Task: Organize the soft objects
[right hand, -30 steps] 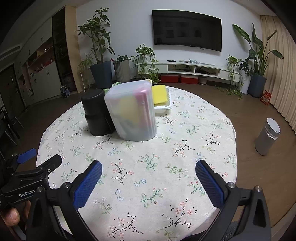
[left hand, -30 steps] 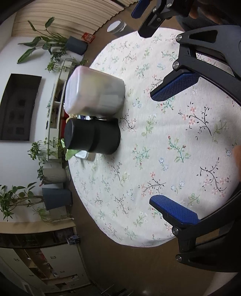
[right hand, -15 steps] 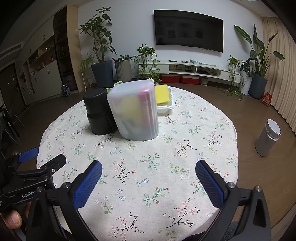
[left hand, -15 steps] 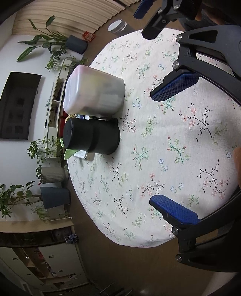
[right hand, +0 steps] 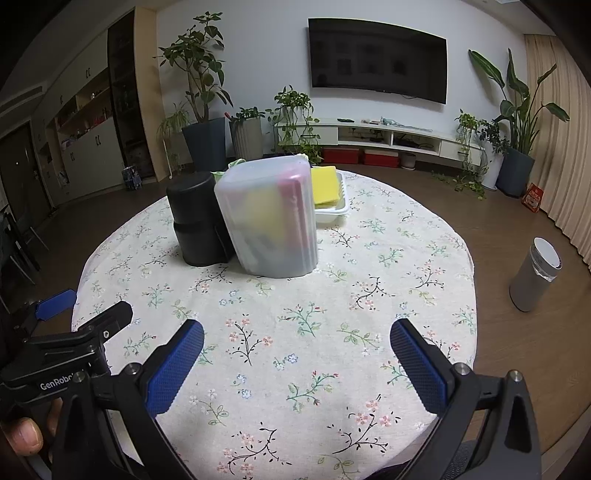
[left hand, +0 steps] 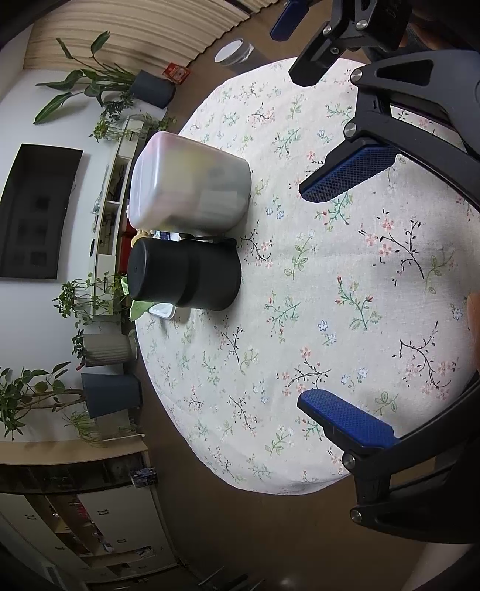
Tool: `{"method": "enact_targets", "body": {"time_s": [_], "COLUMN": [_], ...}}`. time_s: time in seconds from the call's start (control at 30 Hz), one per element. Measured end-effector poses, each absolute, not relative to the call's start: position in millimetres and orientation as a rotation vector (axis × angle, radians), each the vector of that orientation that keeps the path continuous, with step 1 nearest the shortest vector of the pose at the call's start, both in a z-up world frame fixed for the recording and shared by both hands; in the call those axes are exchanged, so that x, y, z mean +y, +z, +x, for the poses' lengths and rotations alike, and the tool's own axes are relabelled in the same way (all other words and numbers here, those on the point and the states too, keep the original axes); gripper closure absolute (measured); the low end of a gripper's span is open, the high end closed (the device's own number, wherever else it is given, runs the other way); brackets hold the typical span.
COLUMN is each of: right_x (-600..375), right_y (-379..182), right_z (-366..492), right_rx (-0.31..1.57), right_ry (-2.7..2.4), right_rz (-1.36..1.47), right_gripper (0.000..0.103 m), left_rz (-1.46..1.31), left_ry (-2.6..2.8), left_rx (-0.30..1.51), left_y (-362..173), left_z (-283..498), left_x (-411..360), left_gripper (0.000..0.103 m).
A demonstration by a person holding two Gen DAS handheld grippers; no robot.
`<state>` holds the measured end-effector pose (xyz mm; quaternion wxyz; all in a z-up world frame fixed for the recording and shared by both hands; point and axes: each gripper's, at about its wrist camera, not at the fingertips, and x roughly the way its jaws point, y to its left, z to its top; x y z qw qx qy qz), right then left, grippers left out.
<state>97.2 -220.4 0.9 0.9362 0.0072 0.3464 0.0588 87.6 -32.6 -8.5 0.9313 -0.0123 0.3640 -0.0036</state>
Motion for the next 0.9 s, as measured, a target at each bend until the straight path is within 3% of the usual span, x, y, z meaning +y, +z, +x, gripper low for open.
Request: {"method": "enact_targets", "body": {"time_s": [0.9], "right_x": [-219.8], "right_y": [-0.7], "right_z": [96.9], "right_rx": [0.710], "right_ry": [0.121], "right_rz": [0.015], "right_gripper": [0.000], "left_rz": [-0.008], "left_ry": [-0.005], "left_rx": [0.755], "left_y": [-11.3], "left_z": [88.4], "left_x": [-34.7], "left_gripper": [0.000]}}
